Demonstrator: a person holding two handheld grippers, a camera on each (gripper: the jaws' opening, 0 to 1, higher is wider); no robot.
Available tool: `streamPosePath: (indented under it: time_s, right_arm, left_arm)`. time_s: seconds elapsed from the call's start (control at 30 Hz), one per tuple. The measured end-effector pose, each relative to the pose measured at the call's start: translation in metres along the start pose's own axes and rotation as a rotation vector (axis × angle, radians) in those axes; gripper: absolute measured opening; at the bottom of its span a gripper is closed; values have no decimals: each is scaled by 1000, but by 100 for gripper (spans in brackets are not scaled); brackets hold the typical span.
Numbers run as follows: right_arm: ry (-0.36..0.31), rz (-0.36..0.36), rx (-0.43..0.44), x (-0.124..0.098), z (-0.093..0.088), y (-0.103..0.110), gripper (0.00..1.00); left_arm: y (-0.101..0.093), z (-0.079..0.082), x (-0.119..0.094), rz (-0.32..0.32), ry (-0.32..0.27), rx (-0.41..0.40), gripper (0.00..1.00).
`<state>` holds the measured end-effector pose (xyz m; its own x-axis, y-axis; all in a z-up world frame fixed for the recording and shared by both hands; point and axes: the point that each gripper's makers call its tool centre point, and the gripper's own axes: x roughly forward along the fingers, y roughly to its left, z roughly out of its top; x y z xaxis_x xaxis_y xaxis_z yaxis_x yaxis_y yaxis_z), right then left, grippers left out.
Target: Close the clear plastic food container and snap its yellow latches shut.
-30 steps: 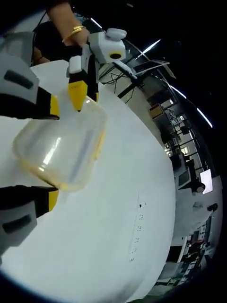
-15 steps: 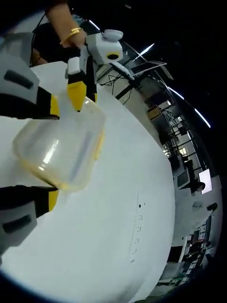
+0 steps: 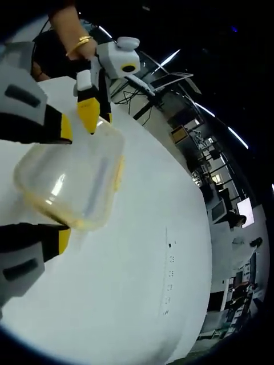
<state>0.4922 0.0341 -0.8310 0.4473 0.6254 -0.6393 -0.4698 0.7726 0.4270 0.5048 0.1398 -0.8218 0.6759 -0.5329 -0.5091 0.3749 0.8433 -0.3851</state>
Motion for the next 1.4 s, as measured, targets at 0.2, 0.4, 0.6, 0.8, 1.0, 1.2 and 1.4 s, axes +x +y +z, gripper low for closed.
streamPosePath:
  time_s: [0.2,0.4,0.6,0.8,1.0,1.2,1.4]
  right_arm:
    - [-20,-1,3,0,0,0,54]
    - [-40,3,-3,-1,0,0,54]
    - [-35,-1,-1,-1,2,1,55]
    - [-100,-8,105,-13,9,-11,49]
    - [-103,-27,87,-38,6,-23,51]
    - [-124,-40,83,-56,-5,-20,52]
    - [-141,-10,59,-69,-15,-4,53]
  left_arm:
    - [0,0,0,-2,-15,8,44]
    - [0,1,0,-3,-10,-5,44]
    - [0,1,0,1,1,-9,44]
    - [1,5,-9,-12,16,48,40]
    - [-4,10,-24,-32,-13,64,48]
    - [-12,10,-35,-41,-25,91,58]
    - [-12,2,-55,-20,-26,140,65]
